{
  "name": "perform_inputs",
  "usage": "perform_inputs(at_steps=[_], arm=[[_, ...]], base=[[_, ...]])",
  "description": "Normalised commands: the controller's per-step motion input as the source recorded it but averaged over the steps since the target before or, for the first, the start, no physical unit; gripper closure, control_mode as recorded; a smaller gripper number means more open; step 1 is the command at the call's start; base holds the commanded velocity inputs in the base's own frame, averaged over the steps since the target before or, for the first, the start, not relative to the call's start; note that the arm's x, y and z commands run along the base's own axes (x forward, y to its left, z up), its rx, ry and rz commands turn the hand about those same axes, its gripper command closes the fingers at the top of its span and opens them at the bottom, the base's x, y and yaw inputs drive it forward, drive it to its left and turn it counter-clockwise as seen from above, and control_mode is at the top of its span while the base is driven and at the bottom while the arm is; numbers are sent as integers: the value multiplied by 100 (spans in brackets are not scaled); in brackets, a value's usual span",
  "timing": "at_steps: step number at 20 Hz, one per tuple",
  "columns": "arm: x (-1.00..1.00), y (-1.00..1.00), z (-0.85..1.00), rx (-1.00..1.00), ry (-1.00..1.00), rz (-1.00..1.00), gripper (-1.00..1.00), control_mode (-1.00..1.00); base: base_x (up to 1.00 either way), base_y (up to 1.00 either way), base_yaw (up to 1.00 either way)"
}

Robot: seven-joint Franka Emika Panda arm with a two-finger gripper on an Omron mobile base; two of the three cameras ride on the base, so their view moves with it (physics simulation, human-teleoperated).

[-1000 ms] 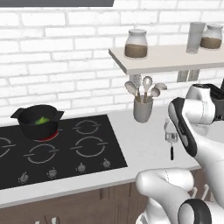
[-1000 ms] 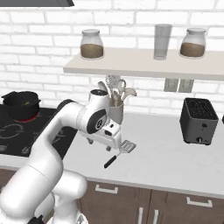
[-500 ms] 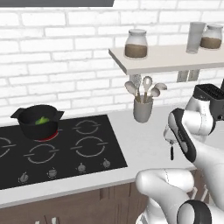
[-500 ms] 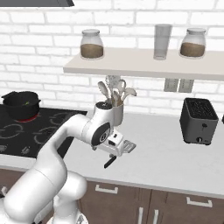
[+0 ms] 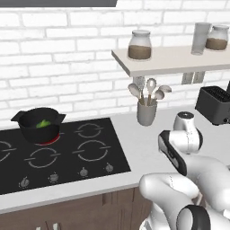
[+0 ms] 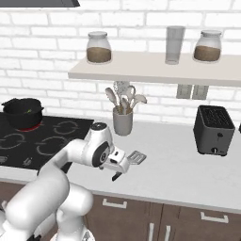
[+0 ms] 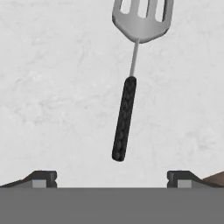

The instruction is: Put the broccoli and garlic in the pot. Retrieve the spatula and lightly stir the vegetables in the pot.

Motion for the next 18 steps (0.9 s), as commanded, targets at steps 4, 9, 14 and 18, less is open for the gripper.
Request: perform_inputs(at_steps=[4, 9, 14, 18], arm=[[12, -1, -16, 0, 4, 0, -100, -100], [7, -20, -11, 2, 5, 0, -100, -100], [8, -26, -12, 6, 5, 0, -100, -100], [0, -8, -19, 2, 0, 0, -100, -100]], base=[[0, 0, 0], [0, 0, 0], [0, 0, 0], [0, 0, 0]])
